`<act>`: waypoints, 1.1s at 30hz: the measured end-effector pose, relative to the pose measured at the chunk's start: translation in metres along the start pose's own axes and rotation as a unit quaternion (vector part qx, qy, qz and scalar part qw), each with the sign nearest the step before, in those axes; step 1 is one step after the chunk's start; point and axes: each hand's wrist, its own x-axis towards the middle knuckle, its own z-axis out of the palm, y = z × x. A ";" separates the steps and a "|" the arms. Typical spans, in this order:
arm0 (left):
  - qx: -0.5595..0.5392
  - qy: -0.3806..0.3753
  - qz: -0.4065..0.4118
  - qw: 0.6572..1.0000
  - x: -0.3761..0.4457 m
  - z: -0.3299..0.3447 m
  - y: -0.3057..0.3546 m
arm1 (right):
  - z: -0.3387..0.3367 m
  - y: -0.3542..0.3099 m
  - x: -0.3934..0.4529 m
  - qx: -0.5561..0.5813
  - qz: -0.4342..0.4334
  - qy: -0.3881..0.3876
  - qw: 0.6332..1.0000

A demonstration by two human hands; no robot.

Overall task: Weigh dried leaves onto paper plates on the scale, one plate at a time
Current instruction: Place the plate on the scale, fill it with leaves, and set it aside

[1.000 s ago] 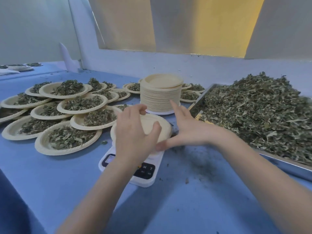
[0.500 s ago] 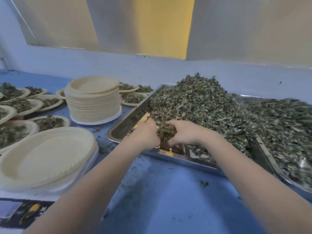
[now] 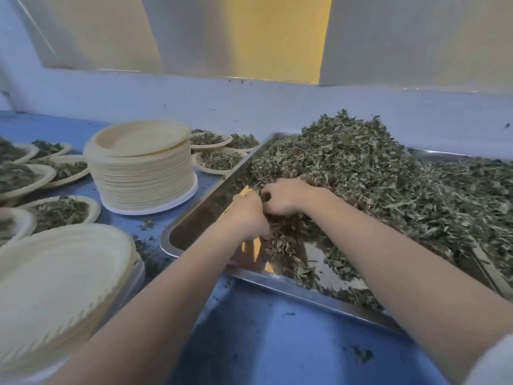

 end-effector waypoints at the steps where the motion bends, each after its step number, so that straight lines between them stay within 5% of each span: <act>1: 0.000 -0.002 0.002 1.000 0.001 -0.001 -0.001 | 0.001 -0.002 -0.003 -0.012 -0.021 -0.006 1.000; 7: 0.022 -0.080 0.043 0.996 -0.009 -0.011 -0.003 | -0.027 0.017 -0.057 0.090 -0.068 -0.067 0.991; 12: 0.078 -0.144 0.029 0.986 -0.018 -0.017 0.005 | -0.006 0.023 -0.069 0.160 -0.006 -0.167 0.973; 16: -0.041 -0.169 0.051 0.983 -0.016 -0.015 0.012 | 0.010 0.011 -0.052 0.186 0.015 -0.125 0.974; 24: -0.106 -0.027 0.058 0.992 -0.030 -0.001 0.010 | 0.016 0.003 -0.071 0.191 0.024 0.007 0.981; 33: -0.091 0.108 0.096 0.985 -0.072 -0.070 0.006 | -0.058 -0.037 -0.097 0.243 -0.016 0.103 0.964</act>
